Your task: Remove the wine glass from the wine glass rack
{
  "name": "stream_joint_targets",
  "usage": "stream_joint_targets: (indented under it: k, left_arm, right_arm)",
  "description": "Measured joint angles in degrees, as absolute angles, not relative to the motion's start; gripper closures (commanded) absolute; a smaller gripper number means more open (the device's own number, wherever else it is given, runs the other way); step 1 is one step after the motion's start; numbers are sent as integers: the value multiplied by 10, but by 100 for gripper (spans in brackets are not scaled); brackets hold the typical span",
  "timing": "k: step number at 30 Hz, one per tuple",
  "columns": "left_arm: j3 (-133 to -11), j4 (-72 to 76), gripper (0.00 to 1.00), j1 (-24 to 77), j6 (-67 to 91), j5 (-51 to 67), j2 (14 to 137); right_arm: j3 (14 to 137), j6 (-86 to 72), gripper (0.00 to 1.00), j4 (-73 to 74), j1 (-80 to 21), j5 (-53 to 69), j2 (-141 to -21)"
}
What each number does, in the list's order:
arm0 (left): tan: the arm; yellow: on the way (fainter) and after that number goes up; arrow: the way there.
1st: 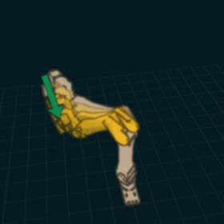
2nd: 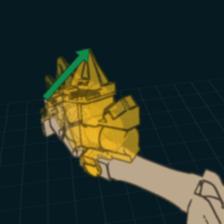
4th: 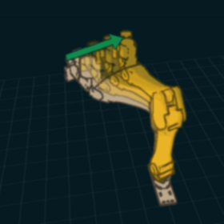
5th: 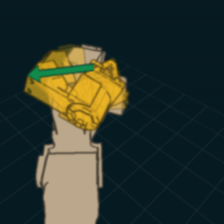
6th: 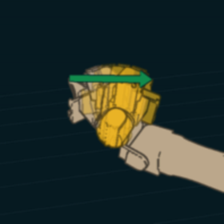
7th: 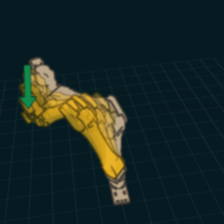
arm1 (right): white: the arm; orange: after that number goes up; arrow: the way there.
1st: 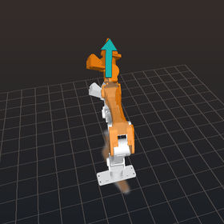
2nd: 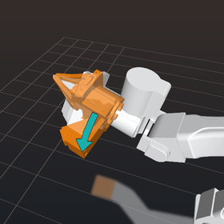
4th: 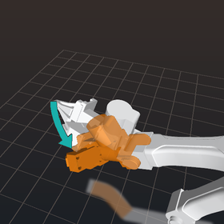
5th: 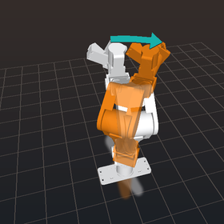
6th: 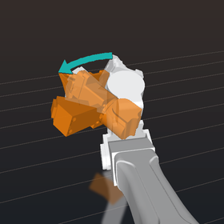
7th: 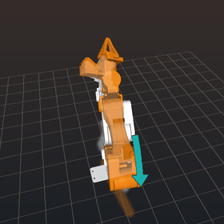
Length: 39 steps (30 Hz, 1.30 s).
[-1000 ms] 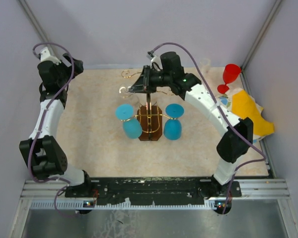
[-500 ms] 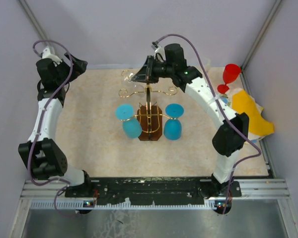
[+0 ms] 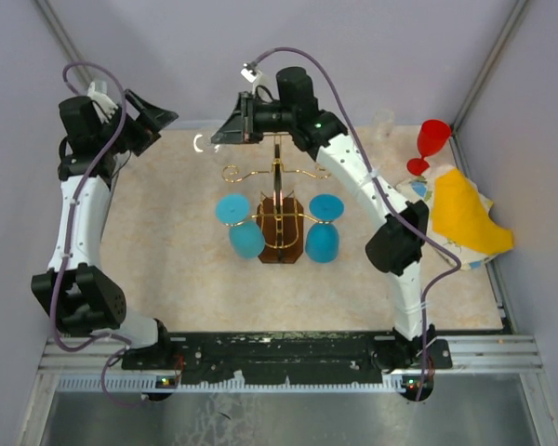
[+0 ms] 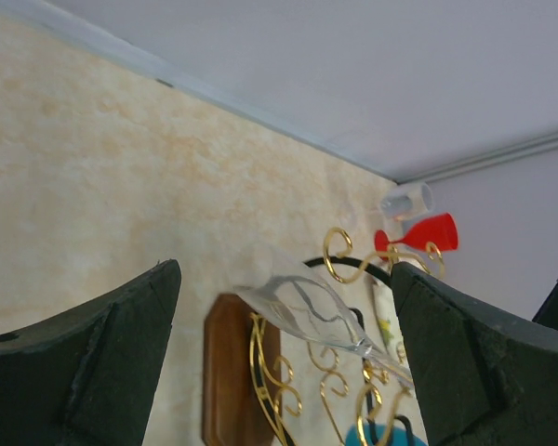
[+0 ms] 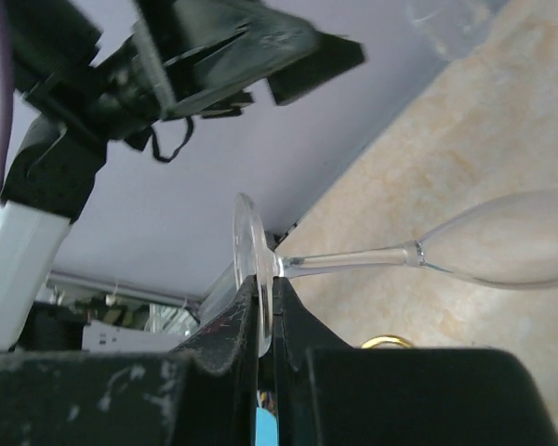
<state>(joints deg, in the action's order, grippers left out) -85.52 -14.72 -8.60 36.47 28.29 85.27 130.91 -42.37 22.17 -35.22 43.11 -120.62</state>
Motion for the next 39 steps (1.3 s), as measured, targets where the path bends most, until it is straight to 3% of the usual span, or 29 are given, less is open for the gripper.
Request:
stream_joint_targets:
  k: [6, 17, 23, 39]
  left_arm:
    - [-851, -194, 0, -86, 440, 358, 842]
    - [-683, -183, 0, -86, 591, 484, 733]
    - [-652, -176, 3, -86, 629, 507, 722]
    - [-566, -46, 11, -99, 765, 584, 706]
  right_arm:
    - [1352, -360, 100, 223, -402, 468, -1207]
    - [1377, -181, 100, 284, -475, 445, -1207]
    - [1377, -129, 100, 300, -499, 437, -1206]
    - [1307, -1, 100, 364, -510, 409, -1109]
